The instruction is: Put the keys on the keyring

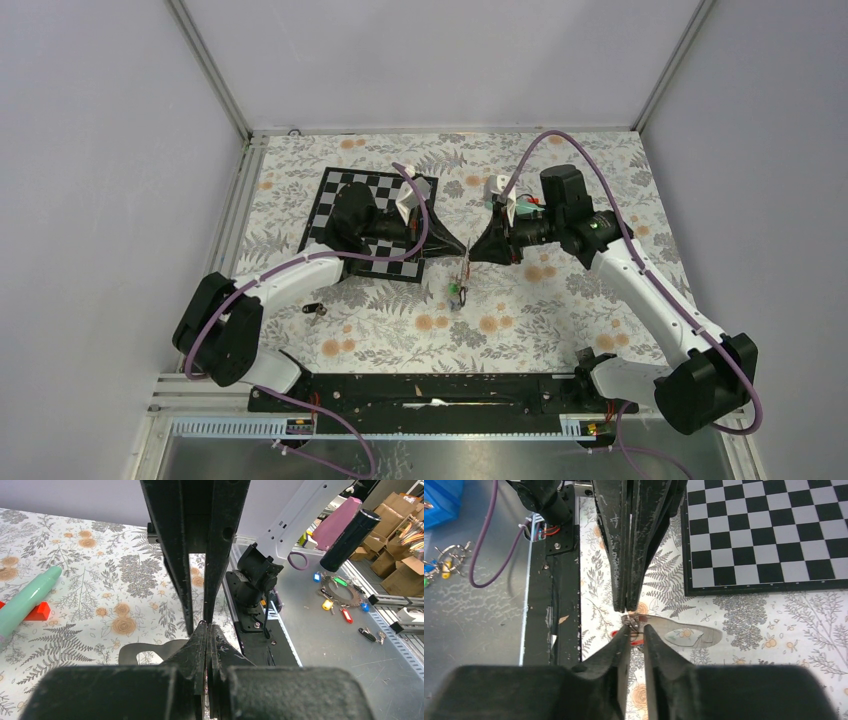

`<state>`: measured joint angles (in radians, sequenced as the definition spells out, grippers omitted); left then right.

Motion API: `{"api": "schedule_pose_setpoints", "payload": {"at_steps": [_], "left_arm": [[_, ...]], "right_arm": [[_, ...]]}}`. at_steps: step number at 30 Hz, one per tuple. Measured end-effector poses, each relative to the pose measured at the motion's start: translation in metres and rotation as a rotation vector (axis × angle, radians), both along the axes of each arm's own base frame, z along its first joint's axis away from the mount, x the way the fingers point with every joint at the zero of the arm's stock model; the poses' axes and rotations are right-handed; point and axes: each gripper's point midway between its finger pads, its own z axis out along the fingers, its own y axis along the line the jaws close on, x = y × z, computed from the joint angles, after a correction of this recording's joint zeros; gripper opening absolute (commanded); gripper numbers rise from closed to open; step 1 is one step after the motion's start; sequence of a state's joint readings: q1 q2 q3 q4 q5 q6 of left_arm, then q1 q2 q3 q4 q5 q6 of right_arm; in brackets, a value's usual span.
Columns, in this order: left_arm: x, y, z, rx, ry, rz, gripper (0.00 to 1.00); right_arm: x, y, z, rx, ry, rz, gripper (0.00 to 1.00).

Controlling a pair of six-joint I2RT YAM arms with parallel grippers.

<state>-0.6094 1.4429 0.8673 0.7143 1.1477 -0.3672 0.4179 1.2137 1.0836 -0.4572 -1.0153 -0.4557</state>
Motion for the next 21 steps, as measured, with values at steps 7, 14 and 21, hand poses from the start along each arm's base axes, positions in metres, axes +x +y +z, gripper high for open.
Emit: {"api": "schedule_pose_setpoints", "payload": {"at_steps": [7,14,21], "left_arm": [[0.004,0.001,-0.002,-0.001,-0.001,0.018,0.00],[0.009,0.000,-0.014,0.030,-0.039,0.035,0.23],[0.025,-0.002,-0.022,0.114,-0.099,0.062,0.37]], "right_arm": [[-0.002,0.000,0.000,-0.001,0.011,0.001,0.00],[0.005,-0.007,0.005,-0.074,-0.010,-0.038,0.00],[0.012,-0.016,0.008,-0.184,-0.042,-0.078,0.00]]}}
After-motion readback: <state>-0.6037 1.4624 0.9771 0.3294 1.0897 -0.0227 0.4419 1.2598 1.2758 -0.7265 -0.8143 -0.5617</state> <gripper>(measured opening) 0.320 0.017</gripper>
